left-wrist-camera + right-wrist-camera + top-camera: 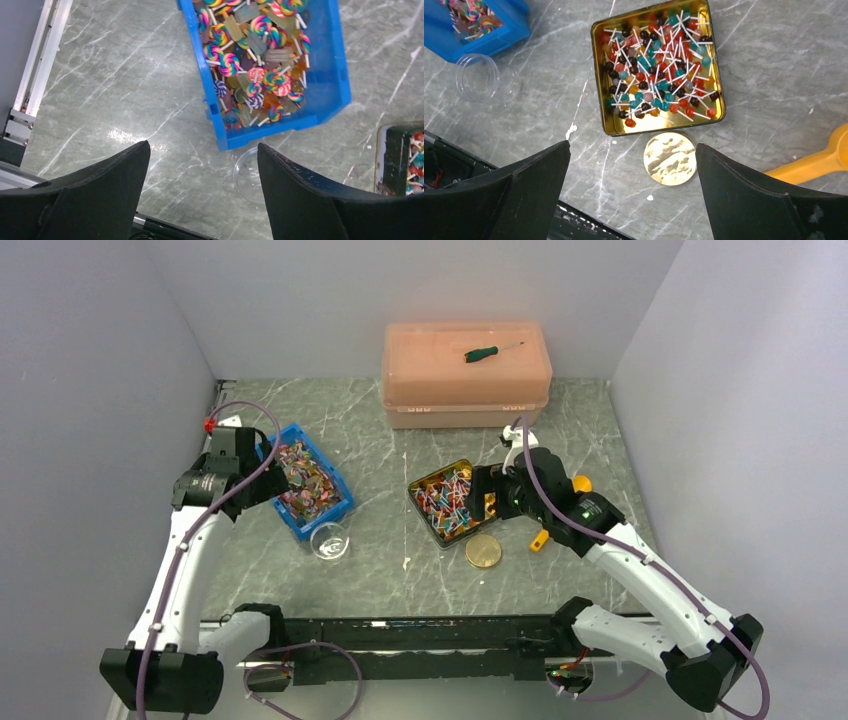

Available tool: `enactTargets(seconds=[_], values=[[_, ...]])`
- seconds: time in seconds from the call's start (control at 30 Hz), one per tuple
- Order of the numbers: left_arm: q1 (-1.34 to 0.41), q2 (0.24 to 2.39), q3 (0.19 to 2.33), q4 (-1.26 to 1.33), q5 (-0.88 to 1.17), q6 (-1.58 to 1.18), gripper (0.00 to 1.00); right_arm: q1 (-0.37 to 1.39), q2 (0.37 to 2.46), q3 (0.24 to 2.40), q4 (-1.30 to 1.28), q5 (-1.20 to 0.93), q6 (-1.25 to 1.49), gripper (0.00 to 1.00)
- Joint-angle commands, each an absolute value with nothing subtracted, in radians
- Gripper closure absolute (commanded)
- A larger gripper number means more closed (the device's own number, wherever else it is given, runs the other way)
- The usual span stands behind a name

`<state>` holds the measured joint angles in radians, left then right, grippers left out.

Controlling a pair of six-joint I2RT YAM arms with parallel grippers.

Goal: Pack the candies
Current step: Move the storage box to the center of the board.

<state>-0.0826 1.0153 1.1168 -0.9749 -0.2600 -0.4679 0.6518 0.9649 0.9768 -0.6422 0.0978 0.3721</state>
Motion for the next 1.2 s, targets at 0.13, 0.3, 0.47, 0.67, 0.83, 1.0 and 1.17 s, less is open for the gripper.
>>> enactTargets(seconds=[0.13,0.3,0.47,0.67,0.83,1.0,1.17], values=[[0.032,1.104,1.076,-0.887,-0.165,-0.478,0.25,0.655,0.925,0.947,-0.637,0.049,0.418,0.01],[0.086,1.192,1.058,-0.871,-0.092,-0.483,0.33,0.655,0.911,0.949,-0.665,0.060,0.423,0.01],[0.146,1.240,1.040,-0.836,-0.024,-0.473,0.34,0.655,0.886,0.946,-0.683,0.060,0.426,0.01],[0.180,1.317,1.068,-0.814,0.050,-0.459,0.36,0.655,0.873,0.946,-0.701,0.061,0.429,0.01],[0.184,1.387,1.112,-0.828,0.072,-0.453,0.37,0.655,0.856,0.935,-0.702,0.058,0.442,0.02],[0.183,1.419,1.132,-0.833,0.080,-0.449,0.43,0.655,0.840,0.924,-0.705,0.056,0.449,0.02],[0.184,1.407,1.137,-0.844,0.065,-0.441,0.47,0.655,0.828,0.917,-0.706,0.055,0.454,0.02]])
